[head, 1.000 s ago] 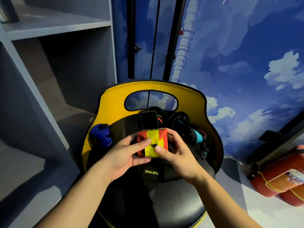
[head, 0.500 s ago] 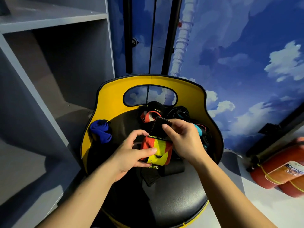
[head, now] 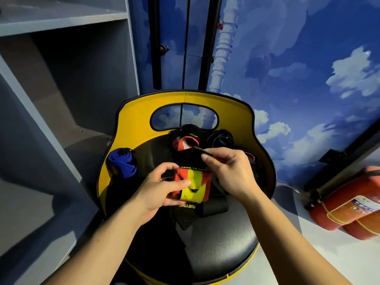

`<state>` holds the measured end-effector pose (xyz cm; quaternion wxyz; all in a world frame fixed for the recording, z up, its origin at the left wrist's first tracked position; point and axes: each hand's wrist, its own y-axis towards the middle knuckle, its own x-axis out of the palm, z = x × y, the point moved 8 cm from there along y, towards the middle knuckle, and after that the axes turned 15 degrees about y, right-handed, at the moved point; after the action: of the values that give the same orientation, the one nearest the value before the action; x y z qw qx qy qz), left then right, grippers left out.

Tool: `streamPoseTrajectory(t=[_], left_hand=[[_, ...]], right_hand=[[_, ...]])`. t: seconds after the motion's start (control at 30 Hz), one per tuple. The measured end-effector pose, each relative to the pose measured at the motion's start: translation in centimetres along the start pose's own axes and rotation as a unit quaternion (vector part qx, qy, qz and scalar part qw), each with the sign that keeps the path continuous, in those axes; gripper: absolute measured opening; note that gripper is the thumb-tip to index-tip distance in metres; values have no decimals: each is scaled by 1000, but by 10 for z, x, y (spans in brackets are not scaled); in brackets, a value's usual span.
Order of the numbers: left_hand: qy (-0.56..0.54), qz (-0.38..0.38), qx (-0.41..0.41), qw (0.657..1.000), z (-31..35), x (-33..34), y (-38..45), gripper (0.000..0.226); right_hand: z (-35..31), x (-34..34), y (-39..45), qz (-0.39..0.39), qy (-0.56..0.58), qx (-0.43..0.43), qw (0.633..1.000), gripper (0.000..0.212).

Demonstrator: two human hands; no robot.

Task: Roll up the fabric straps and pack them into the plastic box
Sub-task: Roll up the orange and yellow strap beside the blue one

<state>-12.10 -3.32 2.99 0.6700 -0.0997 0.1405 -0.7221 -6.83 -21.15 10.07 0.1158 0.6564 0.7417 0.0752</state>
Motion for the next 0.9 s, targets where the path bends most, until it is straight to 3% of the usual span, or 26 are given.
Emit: streamPoseTrajectory(t=[0.13, 0.27, 0.37, 0.47, 0.57, 0.63, 0.7, 0.77, 0.9], left_hand=[[-46, 48, -2, 998, 3, -11, 2, 43], [-49, 81, 3, 996, 6, -16, 1, 40], [-50, 100, 4, 994, 6, -18, 1, 39], [-68, 122, 10, 990, 8, -22, 1, 40], [-89, 127, 20, 988, 9, -25, 1, 40], [-94, 115, 26, 988, 11, -22, 1, 41], [-96, 104, 39, 989, 15, -19, 1, 41], [-96, 102, 50, 989, 18, -18, 0, 40], [-108, 83, 62, 989, 22, -15, -1, 34]], right_hand=[[-21, 21, -12, -68, -88, -134, 985, 9], [-35, 33, -27, -111, -220, -259, 934, 15], [-31, 37, -32, -116, -276, -290, 909, 20], [-27, 42, -35, -129, -266, -275, 915, 23], [-21, 44, -36, -128, -221, -233, 938, 27], [-11, 36, -31, -73, -108, -154, 980, 21], [5, 28, -26, -5, 47, -35, 998, 16], [19, 31, -28, 22, 172, 61, 983, 26], [29, 44, -33, -31, 332, 204, 921, 53]])
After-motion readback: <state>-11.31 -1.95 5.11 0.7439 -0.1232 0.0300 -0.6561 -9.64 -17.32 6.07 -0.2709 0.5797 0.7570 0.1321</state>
